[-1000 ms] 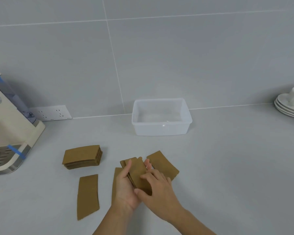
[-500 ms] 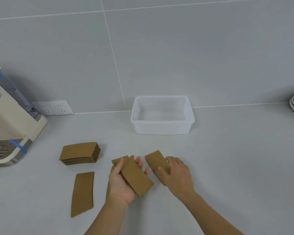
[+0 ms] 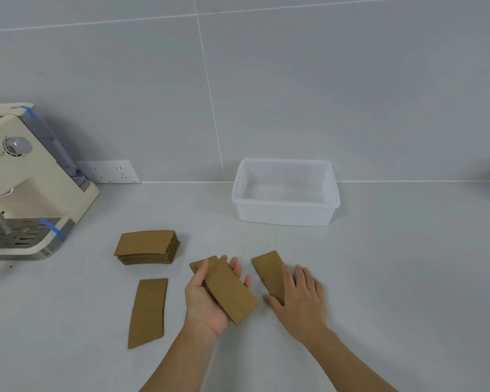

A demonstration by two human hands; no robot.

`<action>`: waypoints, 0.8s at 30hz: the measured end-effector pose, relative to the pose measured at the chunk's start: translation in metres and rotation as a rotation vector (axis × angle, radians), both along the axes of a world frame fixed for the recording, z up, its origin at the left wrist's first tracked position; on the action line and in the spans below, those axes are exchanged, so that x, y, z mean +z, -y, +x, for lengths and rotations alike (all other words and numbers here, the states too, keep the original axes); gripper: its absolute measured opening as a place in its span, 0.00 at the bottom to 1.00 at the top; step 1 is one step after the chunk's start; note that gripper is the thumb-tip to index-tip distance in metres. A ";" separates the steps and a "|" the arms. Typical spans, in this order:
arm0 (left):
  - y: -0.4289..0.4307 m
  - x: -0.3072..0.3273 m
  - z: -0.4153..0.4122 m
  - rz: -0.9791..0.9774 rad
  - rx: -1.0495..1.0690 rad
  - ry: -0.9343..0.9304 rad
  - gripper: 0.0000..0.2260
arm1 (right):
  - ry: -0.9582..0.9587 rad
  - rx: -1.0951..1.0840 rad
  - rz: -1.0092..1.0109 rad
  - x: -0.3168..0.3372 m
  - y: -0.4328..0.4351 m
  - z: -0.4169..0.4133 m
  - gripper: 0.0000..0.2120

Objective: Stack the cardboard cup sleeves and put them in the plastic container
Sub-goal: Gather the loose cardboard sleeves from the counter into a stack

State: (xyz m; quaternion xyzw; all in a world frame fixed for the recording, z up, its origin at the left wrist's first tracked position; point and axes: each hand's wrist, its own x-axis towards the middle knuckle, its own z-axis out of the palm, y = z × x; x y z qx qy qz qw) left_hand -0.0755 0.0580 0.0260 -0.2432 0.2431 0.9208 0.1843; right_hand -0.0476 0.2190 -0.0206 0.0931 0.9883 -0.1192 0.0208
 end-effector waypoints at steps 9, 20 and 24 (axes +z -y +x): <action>0.001 -0.001 -0.006 0.006 -0.014 0.007 0.16 | -0.125 0.075 0.120 0.000 -0.006 0.001 0.16; 0.010 0.009 -0.022 0.013 -0.117 0.008 0.18 | -0.079 -0.074 -0.227 0.033 0.003 -0.010 0.17; 0.018 0.008 -0.024 0.009 -0.133 0.034 0.23 | -0.080 -0.204 -0.436 0.053 0.017 -0.015 0.18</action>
